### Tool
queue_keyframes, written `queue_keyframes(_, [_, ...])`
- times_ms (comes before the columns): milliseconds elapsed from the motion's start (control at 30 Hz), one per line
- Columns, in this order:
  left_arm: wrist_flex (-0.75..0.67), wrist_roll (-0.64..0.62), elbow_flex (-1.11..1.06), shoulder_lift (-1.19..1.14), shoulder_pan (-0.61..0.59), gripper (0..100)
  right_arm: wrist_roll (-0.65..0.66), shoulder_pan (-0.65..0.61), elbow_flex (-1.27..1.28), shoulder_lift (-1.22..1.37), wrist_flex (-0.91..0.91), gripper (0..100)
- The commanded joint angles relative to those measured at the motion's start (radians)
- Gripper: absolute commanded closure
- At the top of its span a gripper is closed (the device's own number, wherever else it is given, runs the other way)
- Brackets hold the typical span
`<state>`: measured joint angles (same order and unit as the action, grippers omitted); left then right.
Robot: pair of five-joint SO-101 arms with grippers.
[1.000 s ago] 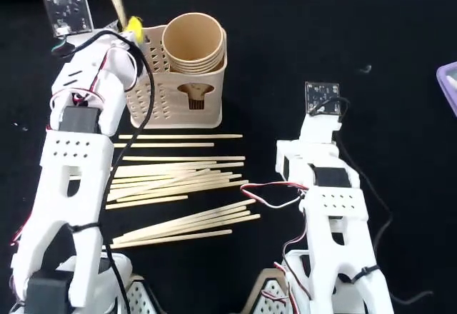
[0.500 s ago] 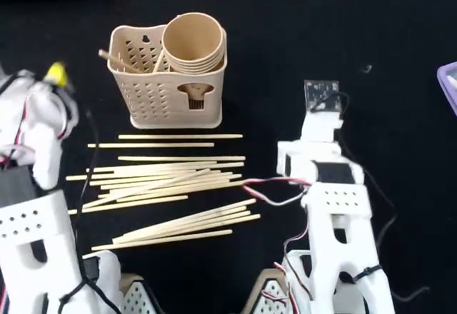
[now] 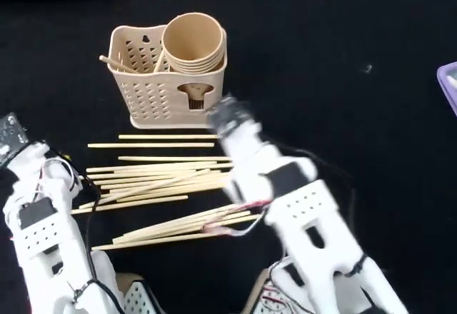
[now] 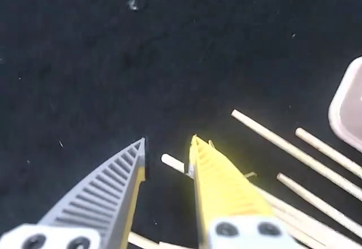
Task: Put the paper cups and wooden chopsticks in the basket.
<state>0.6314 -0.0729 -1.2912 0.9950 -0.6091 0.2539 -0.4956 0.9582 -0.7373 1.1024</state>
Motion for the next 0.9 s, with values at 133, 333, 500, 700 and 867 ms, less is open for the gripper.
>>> queue_keyframes(133, [-0.031,-0.133,-0.041,0.026,-0.010,86,0.002,-0.356,0.028,-0.022,-0.023,80.0])
queue_keyframes(333, [-0.035,-0.132,-0.041,0.028,-0.013,86,-0.009,-0.479,0.081,0.151,-0.158,79.9])
queue_keyframes(500, [-0.035,-0.127,-0.041,0.028,-0.013,86,-0.017,-0.582,0.016,0.338,-0.175,79.8])
queue_keyframes(700, [-0.037,-0.127,-0.041,0.028,-0.013,86,-0.017,-0.583,-0.041,0.522,-0.218,79.8])
queue_keyframes(867, [-0.037,-0.126,-0.041,0.028,-0.013,86,-0.015,-0.540,-0.071,0.608,-0.250,80.1])
